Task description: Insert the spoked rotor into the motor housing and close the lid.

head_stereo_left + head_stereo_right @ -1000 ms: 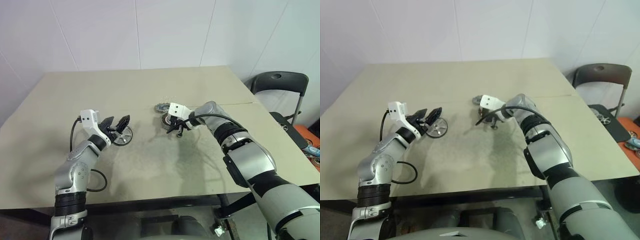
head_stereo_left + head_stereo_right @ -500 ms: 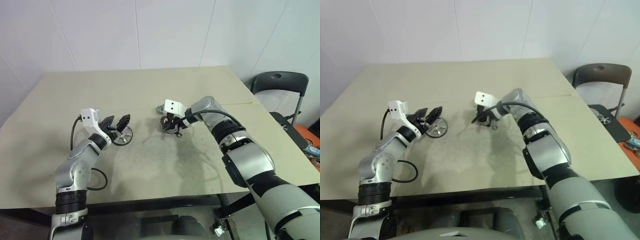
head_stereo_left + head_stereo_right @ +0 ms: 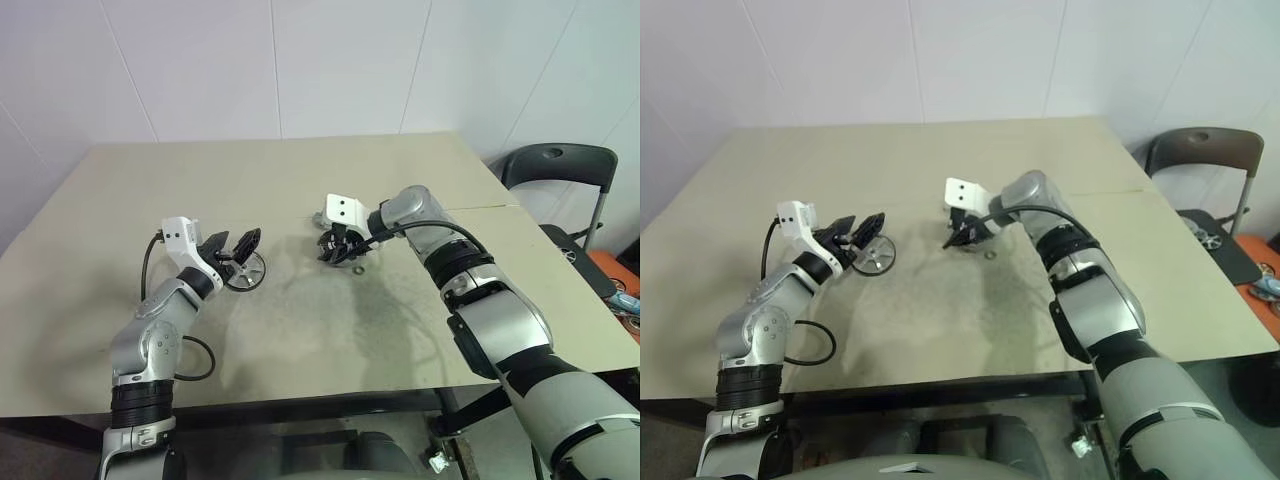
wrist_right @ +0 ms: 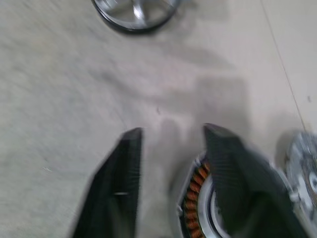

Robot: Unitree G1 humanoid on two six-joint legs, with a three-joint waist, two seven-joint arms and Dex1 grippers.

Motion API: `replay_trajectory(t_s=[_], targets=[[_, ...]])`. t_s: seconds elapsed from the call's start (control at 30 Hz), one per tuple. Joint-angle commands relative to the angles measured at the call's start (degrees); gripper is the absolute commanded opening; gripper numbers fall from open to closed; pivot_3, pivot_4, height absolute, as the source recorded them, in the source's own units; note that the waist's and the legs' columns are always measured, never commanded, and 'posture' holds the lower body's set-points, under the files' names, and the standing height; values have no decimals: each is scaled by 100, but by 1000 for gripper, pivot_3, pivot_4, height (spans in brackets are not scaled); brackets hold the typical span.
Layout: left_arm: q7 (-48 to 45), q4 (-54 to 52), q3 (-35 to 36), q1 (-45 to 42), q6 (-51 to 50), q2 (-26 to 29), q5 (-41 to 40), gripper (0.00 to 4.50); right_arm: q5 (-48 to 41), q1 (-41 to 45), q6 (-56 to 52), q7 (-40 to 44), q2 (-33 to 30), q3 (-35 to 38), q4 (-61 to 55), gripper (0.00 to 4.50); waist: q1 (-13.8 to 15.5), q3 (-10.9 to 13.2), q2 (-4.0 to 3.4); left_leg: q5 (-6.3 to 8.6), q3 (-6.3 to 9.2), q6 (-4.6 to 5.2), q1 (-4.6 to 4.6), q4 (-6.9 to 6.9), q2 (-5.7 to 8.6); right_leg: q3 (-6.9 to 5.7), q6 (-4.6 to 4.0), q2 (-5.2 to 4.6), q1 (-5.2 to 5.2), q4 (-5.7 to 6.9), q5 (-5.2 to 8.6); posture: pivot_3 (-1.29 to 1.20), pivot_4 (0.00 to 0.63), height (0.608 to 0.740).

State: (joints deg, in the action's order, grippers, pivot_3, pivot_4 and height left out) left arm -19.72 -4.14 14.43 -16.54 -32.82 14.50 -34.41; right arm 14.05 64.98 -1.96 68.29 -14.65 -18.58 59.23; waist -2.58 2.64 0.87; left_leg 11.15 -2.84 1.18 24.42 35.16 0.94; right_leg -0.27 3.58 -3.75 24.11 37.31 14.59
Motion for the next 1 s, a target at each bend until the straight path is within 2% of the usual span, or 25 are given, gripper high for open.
replay_trajectory(t_s=[0.03,0.27,0.7,0.9,1.0], targets=[[-3,-161,65,-89,97,30,-25,4500,60,122,132,-154,-7,-29,113,2045,-3,0,0,0,0,0,0,0,0,0,0,0,0,0,0,0,0,740],[28,-199,81,-48,89,36,-24,4500,162,189,101,-845,93,6,706,2045,-2,0,0,0,0,0,0,0,0,0,-1,0,-1,0,0,0,0,740],[47,-220,56,-4,71,25,-30,4500,360,76,235,-1033,78,-126,983,2045,-3,0,0,0,0,0,-1,2,0,0,0,0,-2,3,-1,0,0,740],[51,-214,23,-9,69,3,-28,4500,415,7,288,-1021,32,-157,951,51,-10,-1,1,0,0,0,-4,4,0,0,0,1,-5,3,-1,0,0,740],[42,-189,18,-31,74,2,-26,4500,450,20,256,-1107,40,-163,967,18,-7,-2,1,0,0,0,-6,6,0,0,-10,1,-8,4,-5,0,0,740]])
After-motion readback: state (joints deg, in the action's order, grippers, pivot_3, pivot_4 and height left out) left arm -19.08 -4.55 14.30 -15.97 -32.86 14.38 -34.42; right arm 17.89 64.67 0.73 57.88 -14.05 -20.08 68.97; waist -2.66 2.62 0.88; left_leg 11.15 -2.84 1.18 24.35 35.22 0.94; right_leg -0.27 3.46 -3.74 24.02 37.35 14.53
